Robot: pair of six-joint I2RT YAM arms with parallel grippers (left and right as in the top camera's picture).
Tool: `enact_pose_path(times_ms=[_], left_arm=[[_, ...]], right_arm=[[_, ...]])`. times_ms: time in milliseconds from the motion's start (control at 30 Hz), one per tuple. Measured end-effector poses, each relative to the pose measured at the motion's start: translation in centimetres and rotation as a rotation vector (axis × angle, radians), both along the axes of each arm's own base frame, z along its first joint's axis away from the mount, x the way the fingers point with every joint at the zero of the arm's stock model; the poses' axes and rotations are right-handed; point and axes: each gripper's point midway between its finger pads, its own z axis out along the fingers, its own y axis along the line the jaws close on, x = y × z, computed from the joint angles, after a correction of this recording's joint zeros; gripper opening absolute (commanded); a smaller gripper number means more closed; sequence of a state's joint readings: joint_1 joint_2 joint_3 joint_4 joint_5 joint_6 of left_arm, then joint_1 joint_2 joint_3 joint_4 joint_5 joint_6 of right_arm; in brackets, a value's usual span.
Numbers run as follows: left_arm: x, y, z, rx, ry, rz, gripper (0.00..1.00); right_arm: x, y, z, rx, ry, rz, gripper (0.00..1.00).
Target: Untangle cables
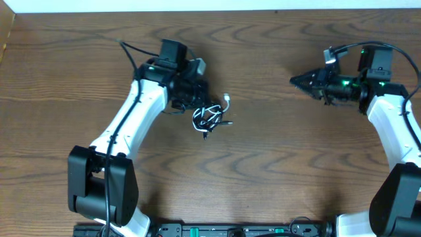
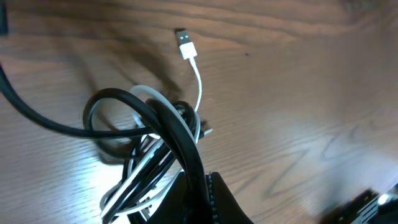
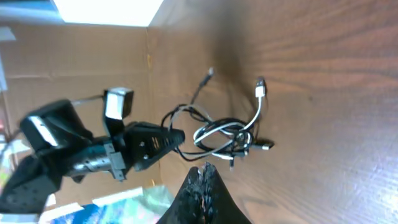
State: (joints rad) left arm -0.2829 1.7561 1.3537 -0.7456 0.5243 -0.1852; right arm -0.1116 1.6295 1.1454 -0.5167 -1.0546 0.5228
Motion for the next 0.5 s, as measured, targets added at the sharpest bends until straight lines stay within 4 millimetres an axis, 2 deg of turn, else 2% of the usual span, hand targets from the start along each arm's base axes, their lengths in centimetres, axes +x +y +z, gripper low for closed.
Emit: enact_pose_path(times_ms=[167,267,300,333,367,400,433,500], left_arm=[[0.0,-2.6,1.4,-0.113,-0.05,-0.091,0.07],[-0.3,-4.1,2.6,-0.211,-0.065,-0.147,0.08],[-0.5,-4.4,2.9,-0.231,-0.064,-0.164,0.15],[-1.0,-5.0,3.1,-0.251,-0.067,-0.194,0.38],[-1.3,-5.4,3.2,-0.257,-0.068,-0.212,0.53],[-1.7,-6.0,3.2,-0.258,-0.077,-0.243,0.61],[-1.9,-6.2,3.0,-0.24,-0.081,-0.253,0.64],[-2.7,-6.4,1.8,-0.151,-0.07,-0.268,0.64]], right_arm=[[-1.0,1.3,-1.0,-0.051,0.007,0.049,0.35],[-1.0,1.3,-1.3,-0.076,0.0,0.054,0.42],[-1.1,1.2,-1.6,-0.088,0.009,0.049,0.45],[-1.1,1.0,-1.8,-0.102,0.013,0.044,0.47],[-1.2,0.8,-2.2,-0.124,0.024,0.035,0.5],[-1.2,0.5,-2.5,-0.142,0.033,0.028,0.52],[-1.3,0.3,-2.8,-0.157,0.045,0.021,0.54],[-1.4,-0.3,-3.6,-0.2,0.064,0.003,0.57]])
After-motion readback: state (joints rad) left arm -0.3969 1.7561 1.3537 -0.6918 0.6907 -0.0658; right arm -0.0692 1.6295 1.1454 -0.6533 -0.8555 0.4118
